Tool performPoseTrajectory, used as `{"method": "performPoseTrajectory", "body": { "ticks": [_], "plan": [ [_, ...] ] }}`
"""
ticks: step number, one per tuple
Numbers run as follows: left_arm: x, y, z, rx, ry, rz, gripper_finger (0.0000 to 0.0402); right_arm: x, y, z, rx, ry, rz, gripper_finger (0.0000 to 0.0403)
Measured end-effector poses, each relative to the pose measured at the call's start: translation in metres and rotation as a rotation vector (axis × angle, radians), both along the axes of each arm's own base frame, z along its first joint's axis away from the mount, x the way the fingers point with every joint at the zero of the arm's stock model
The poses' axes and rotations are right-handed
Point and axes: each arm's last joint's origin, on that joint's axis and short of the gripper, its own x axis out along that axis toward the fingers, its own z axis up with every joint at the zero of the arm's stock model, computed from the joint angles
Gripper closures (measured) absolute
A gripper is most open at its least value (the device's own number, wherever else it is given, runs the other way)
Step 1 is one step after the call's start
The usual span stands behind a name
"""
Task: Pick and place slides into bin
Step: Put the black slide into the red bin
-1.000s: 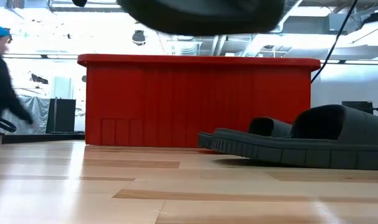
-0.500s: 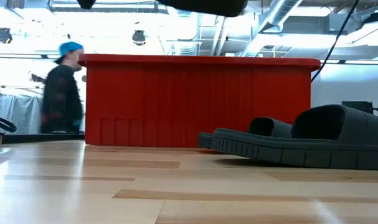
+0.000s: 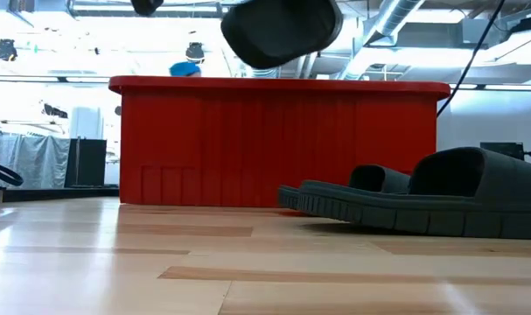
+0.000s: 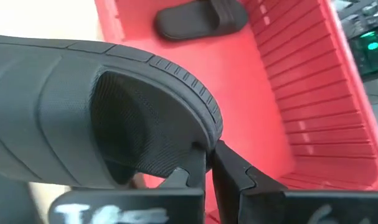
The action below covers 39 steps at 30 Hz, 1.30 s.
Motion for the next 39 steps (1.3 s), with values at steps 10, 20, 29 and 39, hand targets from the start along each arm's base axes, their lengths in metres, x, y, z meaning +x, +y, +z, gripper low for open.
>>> {"method": "performPoseTrajectory", "body": {
  "ticks": [10,20,29,39],
  "plan": [
    [0.009,0.003,0.001,0.107,-0.042,0.076,0.0242,-0.004,-0.016,0.004,-0.071,0.017,-0.021,0.0402],
    [0.011,0.005,0.007,0.338,-0.025,0.21,0.0242,-0.004,-0.021,0.004,-0.081,0.023,-0.036,0.0403],
    [0.036,-0.011,0.031,0.857,0.201,0.335,0.0242,-0.004,-0.03,0.004,-0.065,0.015,-0.071,0.0403],
    [0.078,-0.035,0.049,1.342,0.382,0.338,0.0242,-0.003,-0.036,0.004,-0.049,-0.017,-0.115,0.0403]
  ]
}}
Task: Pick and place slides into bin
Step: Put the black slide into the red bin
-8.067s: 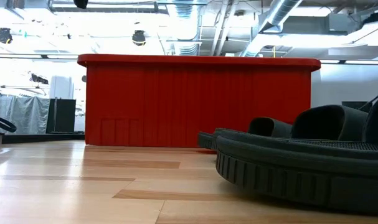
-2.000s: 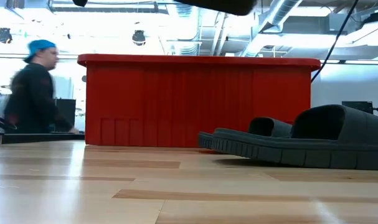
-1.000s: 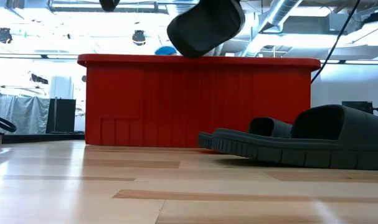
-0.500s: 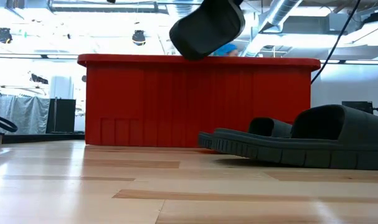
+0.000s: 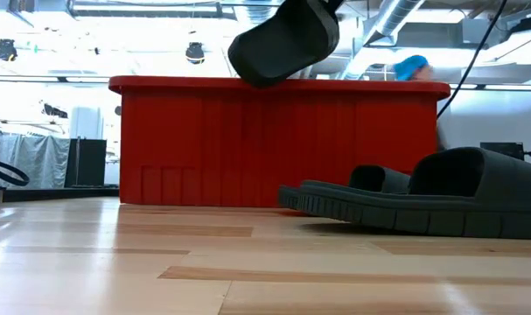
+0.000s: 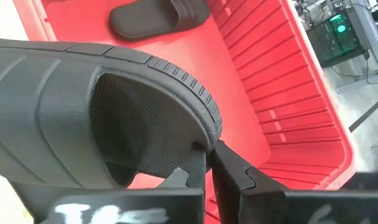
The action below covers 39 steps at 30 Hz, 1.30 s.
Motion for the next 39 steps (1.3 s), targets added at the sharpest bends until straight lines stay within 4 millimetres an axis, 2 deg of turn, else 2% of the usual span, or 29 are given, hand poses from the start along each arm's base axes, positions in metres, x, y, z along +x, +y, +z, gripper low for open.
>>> {"method": "performPoseTrajectory", "body": {
  "ticks": [5,11,16,23,31,39],
  "plan": [
    [0.022,-0.01,-0.007,0.093,0.074,0.013,0.0242,0.001,-0.001,0.001,0.0,-0.018,-0.003,0.0403],
    [0.045,-0.033,-0.024,0.175,0.141,-0.002,0.0242,0.002,-0.001,0.001,0.0,-0.02,-0.003,0.0403],
    [0.066,-0.058,-0.034,0.279,0.12,0.026,0.0242,0.001,0.001,0.0,0.002,-0.014,0.001,0.0403],
    [0.088,-0.075,-0.045,0.401,0.1,0.05,0.0242,-0.001,0.004,0.0,0.006,0.006,0.008,0.0403],
    [0.096,-0.076,-0.052,0.395,0.095,0.088,0.0242,-0.001,0.004,0.0,0.006,0.005,0.007,0.0403],
    [0.097,-0.06,-0.057,0.409,0.152,0.217,0.0242,0.0,0.004,0.0,0.006,-0.003,0.007,0.0403]
  ]
}}
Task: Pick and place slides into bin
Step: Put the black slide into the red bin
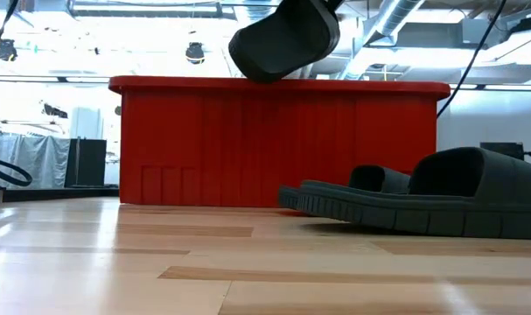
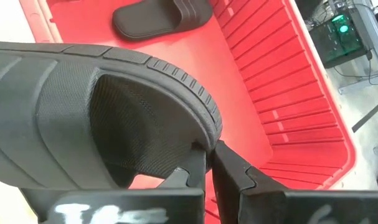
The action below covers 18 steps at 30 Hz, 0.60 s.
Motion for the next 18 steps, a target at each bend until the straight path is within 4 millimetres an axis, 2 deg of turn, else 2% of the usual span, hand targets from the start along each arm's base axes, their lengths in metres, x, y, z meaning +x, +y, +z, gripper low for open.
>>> {"method": "performPoseTrajectory", "body": {
  "ticks": [18],
  "plan": [
    [0.002,-0.0004,-0.0076,0.012,0.074,-0.061,0.0242,0.0041,-0.0001,0.0021,0.004,-0.05,0.002,0.0403]
  ]
}}
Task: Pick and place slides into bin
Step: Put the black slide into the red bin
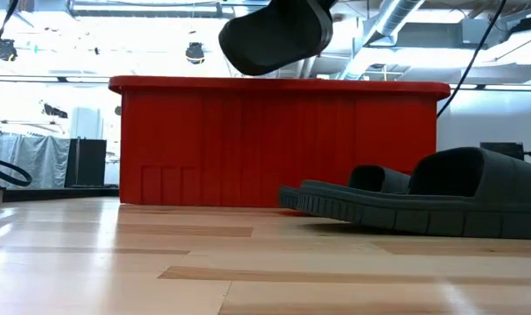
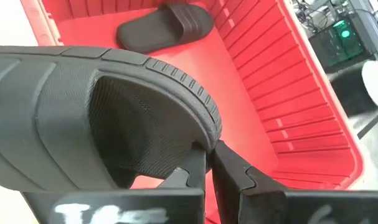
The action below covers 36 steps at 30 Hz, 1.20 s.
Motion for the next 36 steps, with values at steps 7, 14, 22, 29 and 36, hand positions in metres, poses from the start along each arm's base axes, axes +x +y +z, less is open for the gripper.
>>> {"method": "performPoseTrajectory", "body": {
  "ticks": [7,14,22,29,36],
  "plan": [
    [-0.001,0.002,-0.005,0.014,0.052,0.014,0.0242,0.004,0.001,0.002,0.01,-0.036,0.023,0.0403],
    [-0.001,0.01,-0.004,0.027,0.039,0.093,0.0242,0.006,0.008,0.003,0.013,-0.052,0.048,0.0403],
    [-0.001,0.014,-0.004,0.032,0.035,0.123,0.0242,0.007,0.014,0.003,0.02,-0.06,0.072,0.0403],
    [-0.001,0.014,-0.004,0.033,0.026,0.139,0.0307,0.007,0.016,0.003,0.021,-0.061,0.086,0.0403],
    [-0.002,0.014,0.0,0.024,-0.02,0.175,0.0396,0.007,0.016,0.003,0.015,-0.048,0.098,0.0403]
  ]
}}
